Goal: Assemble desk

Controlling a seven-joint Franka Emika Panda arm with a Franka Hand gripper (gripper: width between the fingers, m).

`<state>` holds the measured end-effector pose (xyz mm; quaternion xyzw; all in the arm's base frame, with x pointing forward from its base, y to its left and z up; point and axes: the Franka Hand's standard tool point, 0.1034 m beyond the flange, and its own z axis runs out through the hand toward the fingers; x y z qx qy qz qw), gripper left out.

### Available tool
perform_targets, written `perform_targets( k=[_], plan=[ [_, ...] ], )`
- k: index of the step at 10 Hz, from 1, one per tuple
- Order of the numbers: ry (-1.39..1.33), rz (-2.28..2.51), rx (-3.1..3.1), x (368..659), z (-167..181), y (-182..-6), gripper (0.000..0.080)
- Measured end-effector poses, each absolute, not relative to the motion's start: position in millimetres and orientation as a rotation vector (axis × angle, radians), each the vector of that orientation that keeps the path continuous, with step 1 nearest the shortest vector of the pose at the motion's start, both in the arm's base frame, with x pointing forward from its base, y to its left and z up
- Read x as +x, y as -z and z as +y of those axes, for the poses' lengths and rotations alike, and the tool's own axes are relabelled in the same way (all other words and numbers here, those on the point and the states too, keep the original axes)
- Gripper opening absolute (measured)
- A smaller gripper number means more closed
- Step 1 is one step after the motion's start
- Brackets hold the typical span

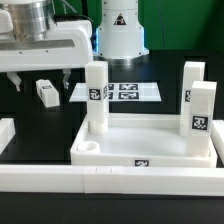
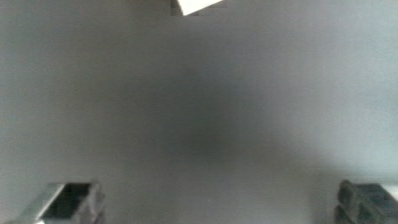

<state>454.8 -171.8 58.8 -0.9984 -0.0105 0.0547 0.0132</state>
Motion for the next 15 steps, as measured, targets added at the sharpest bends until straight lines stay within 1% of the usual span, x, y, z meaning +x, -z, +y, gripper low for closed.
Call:
perform_targets(
  k=[4, 5, 7, 11, 13, 14, 15],
  plan=[
    [-0.217, 0.023, -3.099, 448, -172, -54.7, 0.0649],
    [-0.318, 0.077, -3.067, 437, -172, -52.1, 0.0649],
    [-0.502, 0.114, -2.983, 425, -178, -49.6, 0.0649],
    [-0.829, 0.079, -2.868, 422, -172, -45.1, 0.0649],
    [-1.024, -0.057, -2.876, 417, -185, -35.7, 0.0649],
    [-1.095, -0.076, -2.859, 411, -186, -30.9, 0.0649],
    [-1.199, -0.052, -2.797, 403, -185, -30.2, 0.0649]
  ],
)
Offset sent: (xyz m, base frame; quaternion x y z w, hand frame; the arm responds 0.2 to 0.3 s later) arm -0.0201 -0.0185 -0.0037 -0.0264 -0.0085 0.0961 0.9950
